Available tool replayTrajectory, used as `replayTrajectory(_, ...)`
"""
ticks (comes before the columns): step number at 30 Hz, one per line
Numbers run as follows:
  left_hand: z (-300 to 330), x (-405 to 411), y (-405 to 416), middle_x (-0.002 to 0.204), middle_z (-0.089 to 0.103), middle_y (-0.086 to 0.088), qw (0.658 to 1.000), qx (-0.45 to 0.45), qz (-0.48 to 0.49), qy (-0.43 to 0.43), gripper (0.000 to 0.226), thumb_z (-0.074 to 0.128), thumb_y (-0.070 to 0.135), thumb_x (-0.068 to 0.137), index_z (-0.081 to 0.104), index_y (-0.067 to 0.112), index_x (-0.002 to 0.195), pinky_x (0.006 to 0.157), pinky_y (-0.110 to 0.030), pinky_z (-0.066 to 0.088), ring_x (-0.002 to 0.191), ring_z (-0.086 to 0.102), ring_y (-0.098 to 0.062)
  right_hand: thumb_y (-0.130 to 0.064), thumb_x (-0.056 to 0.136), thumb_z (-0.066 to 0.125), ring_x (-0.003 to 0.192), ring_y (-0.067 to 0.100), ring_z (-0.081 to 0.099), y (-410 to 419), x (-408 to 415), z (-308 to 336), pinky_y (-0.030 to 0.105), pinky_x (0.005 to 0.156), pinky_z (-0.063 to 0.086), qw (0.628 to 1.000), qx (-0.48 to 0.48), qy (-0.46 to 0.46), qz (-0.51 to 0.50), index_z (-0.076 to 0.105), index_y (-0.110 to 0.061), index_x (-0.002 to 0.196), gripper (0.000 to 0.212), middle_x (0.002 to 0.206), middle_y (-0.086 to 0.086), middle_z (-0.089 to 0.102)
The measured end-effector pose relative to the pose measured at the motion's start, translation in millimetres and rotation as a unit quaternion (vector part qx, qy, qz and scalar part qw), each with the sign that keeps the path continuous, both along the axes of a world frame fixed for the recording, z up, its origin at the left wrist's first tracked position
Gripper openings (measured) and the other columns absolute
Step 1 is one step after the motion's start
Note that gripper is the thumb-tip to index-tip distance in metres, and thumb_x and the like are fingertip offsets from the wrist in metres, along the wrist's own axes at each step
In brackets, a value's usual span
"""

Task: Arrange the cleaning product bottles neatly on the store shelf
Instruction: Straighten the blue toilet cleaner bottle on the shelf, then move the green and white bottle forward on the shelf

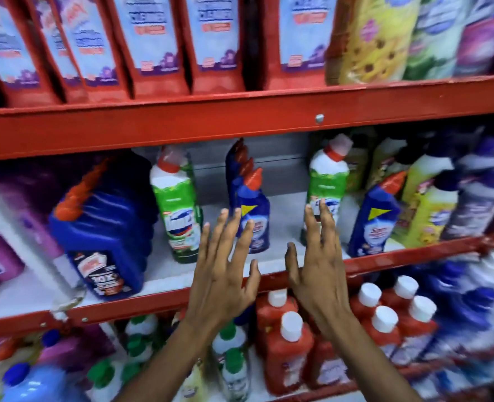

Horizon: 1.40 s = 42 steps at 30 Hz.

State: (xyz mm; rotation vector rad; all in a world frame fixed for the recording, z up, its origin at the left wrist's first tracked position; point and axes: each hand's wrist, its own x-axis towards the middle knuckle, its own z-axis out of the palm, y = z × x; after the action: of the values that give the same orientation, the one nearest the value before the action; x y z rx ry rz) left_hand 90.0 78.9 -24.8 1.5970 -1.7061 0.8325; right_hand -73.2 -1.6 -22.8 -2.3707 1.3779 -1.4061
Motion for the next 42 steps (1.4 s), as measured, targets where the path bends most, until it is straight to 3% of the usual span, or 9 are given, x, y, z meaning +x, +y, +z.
replayTrajectory(5, 4, -57, -49, 0.151, 0.055, -0.010, 0.993, 0.045, -0.077, 0.071, 0.070, 0.067, 0.022, 0.084, 0.046, 0.010, 0.149, 0.119, -0.037, 0.040, 0.140, 0.053, -0.025, -0.024, 0.098, 0.051, 0.154, 0.024, 0.021, -34, -42, -3, 0.018, 0.117, 0.014, 0.990, 0.098, -0.106, 0.000, 0.019, -0.007, 0.157, 0.070, 0.168, 0.012, 0.021)
replayTrajectory(8, 7, -77, -79, 0.151, 0.055, -0.009, 0.966, 0.113, -0.108, 0.208, 0.067, 0.064, 0.022, 0.088, 0.043, 0.013, 0.150, 0.115, -0.025, 0.038, 0.136, 0.053, -0.023, -0.014, 0.096, 0.053, 0.148, 0.029, 0.034, -49, -50, -1, 0.027, 0.117, 0.029, 0.981, 0.135, -0.137, 0.034, 0.018, -0.004, 0.156, 0.070, 0.162, 0.017, 0.031)
replayTrajectory(13, 13, -96, -133, 0.156, 0.050, -0.010, 0.892, 0.209, -0.141, 0.375, 0.068, 0.064, 0.010, 0.092, 0.036, 0.011, 0.154, 0.114, -0.044, 0.049, 0.137, 0.055, -0.028, -0.003, 0.093, 0.051, 0.123, 0.035, 0.059, -70, -54, 0, 0.030, 0.093, 0.049, 0.966, 0.188, -0.174, 0.030, 0.027, -0.002, 0.151, 0.062, 0.141, 0.020, 0.054)
replayTrajectory(19, 10, -106, -148, 0.131, 0.069, -0.013, 0.856, 0.196, -0.178, 0.443, 0.055, 0.067, -0.007, 0.087, 0.051, 0.007, 0.139, 0.083, -0.001, 0.052, 0.117, 0.067, -0.019, 0.001, 0.094, 0.052, 0.112, 0.032, 0.064, -80, -62, 1, 0.015, 0.081, 0.041, 0.960, 0.186, -0.204, 0.041, 0.045, -0.006, 0.141, 0.048, 0.129, 0.016, 0.064)
replayTrajectory(25, 14, -106, -105, 0.125, 0.072, 0.011, 0.854, 0.109, -0.215, 0.461, 0.053, 0.072, 0.006, 0.088, 0.057, 0.028, 0.133, 0.097, -0.015, 0.056, 0.110, 0.068, 0.004, 0.000, 0.098, 0.052, 0.105, -0.026, 0.052, -43, -68, 10, -0.008, 0.080, 0.037, 0.959, 0.112, -0.236, 0.109, 0.048, -0.012, 0.140, 0.044, 0.123, -0.008, 0.059)
replayTrajectory(33, 11, -47, -20, 0.121, 0.074, 0.016, 0.880, 0.011, -0.132, 0.457, 0.052, 0.068, 0.029, 0.088, 0.057, 0.030, 0.138, 0.095, -0.028, 0.060, 0.111, 0.070, -0.001, -0.019, 0.102, 0.053, 0.116, -0.016, 0.054, 15, -9, 15, -0.002, 0.090, 0.039, 0.944, 0.124, -0.214, 0.220, 0.046, -0.015, 0.144, 0.042, 0.133, -0.006, 0.060)
replayTrajectory(37, 5, -7, 12, 0.126, 0.073, 0.010, 0.886, -0.015, -0.049, 0.462, 0.054, 0.068, 0.027, 0.089, 0.055, 0.030, 0.141, 0.096, -0.036, 0.060, 0.112, 0.070, -0.008, -0.015, 0.100, 0.054, 0.121, 0.011, 0.060, 30, 44, 14, 0.025, 0.102, 0.049, 0.934, 0.168, -0.171, 0.263, 0.047, -0.014, 0.143, 0.043, 0.137, 0.001, 0.062)
replayTrajectory(40, 0, 15, 26, 0.122, 0.070, 0.016, 0.887, -0.032, -0.008, 0.461, 0.056, 0.068, 0.020, 0.089, 0.053, 0.033, 0.142, 0.096, -0.029, 0.058, 0.111, 0.069, -0.009, -0.006, 0.097, 0.055, 0.119, 0.016, 0.060, 35, 74, 15, 0.032, 0.101, 0.050, 0.928, 0.183, -0.147, 0.288, 0.050, -0.010, 0.139, 0.042, 0.133, 0.005, 0.064)
replayTrajectory(42, -2, 27, 27, 0.120, 0.069, 0.021, 0.889, -0.031, 0.002, 0.458, 0.060, 0.069, 0.011, 0.090, 0.051, 0.036, 0.142, 0.088, -0.005, 0.052, 0.109, 0.069, -0.006, -0.004, 0.096, 0.055, 0.120, 0.020, 0.060, 35, 90, 15, 0.038, 0.102, 0.050, 0.928, 0.188, -0.135, 0.293, 0.052, -0.008, 0.137, 0.041, 0.132, 0.008, 0.064)
